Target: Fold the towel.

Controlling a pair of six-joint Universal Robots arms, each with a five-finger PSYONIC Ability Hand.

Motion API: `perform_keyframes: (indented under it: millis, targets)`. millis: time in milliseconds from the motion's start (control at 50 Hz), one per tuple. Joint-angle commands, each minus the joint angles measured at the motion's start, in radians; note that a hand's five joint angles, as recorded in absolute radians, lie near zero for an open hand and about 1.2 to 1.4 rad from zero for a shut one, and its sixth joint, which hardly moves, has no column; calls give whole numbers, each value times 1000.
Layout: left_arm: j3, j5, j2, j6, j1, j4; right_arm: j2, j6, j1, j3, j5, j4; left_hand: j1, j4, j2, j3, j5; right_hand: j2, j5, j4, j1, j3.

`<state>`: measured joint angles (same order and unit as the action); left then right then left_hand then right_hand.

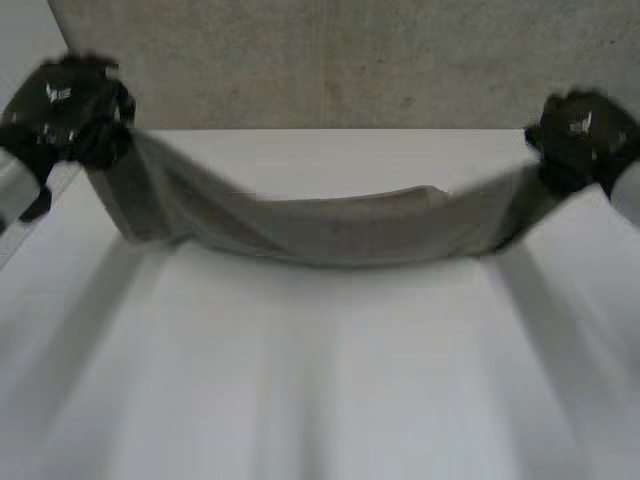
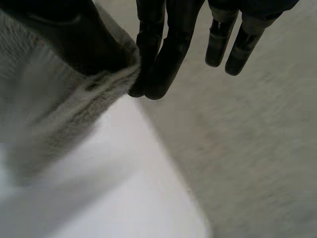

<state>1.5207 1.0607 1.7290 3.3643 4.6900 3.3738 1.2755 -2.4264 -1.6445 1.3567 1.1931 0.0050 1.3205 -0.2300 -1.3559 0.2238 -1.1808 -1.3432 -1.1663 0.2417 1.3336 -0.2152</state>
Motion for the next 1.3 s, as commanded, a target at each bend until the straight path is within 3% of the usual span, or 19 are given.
perform_keyframes:
  millis: [20, 80, 160, 220, 320, 500, 600, 640, 740, 840, 980, 1180, 1300]
  targets:
    - [-487, 221, 236, -3, -116, 122, -160, -22, -55, -491, 163, -236, 76, 55, -40, -49, -41, -53, -55, -67, 63, 41]
    - [-539, 231, 209, -46, -125, 267, -130, -74, -55, -528, 184, -357, 76, 55, -40, -49, -41, -53, -55, -67, 63, 41]
    - [-495, 211, 95, -195, -103, 471, -47, -164, -40, -425, 107, -436, 76, 55, -40, -49, -41, -53, -55, -67, 63, 41]
    - [-465, 190, 86, -249, -94, 476, -38, -183, -32, -314, 53, -435, 76, 55, -40, -49, -41, -53, -55, -67, 63, 41]
    - [-334, 75, 110, -292, -74, 470, -30, -174, -25, -179, 22, -403, 76, 55, -40, -49, -41, -53, -55, -67, 63, 41]
    - [-174, 32, 165, -287, -42, 473, -36, -151, 14, 34, 11, -347, 76, 55, -40, -49, -41, -53, -55, -67, 63, 41]
    - [-13, -30, 251, -186, -13, 478, -41, -135, 34, 160, -39, -341, 76, 55, -40, -49, -41, -53, -55, -67, 63, 41]
    - [65, -77, 293, -55, 25, 472, -42, -126, 35, 194, -61, -343, 76, 55, -40, -49, -41, -53, -55, -67, 63, 41]
    - [111, -100, 320, 59, 47, 467, -62, -33, 49, 283, -93, -339, 76, 55, -40, -49, -41, -53, -55, -67, 63, 41]
    - [121, -100, 310, 63, 50, 449, -53, 3, 52, 301, -90, -335, 76, 55, -40, -49, -41, -53, -55, -67, 63, 41]
    - [139, -103, 236, 58, 50, 313, 22, 3, 52, 329, -98, -283, 76, 55, -40, -49, -41, -53, -55, -67, 63, 41]
    - [271, -186, 115, 67, 35, 254, 185, 6, 130, 386, -203, -215, 76, 55, -40, -49, -41, -53, -55, -67, 63, 41]
    - [371, -183, 23, 69, -13, 237, 225, 12, 199, 406, -263, -140, 76, 55, -40, -49, -41, -53, -55, -67, 63, 41]
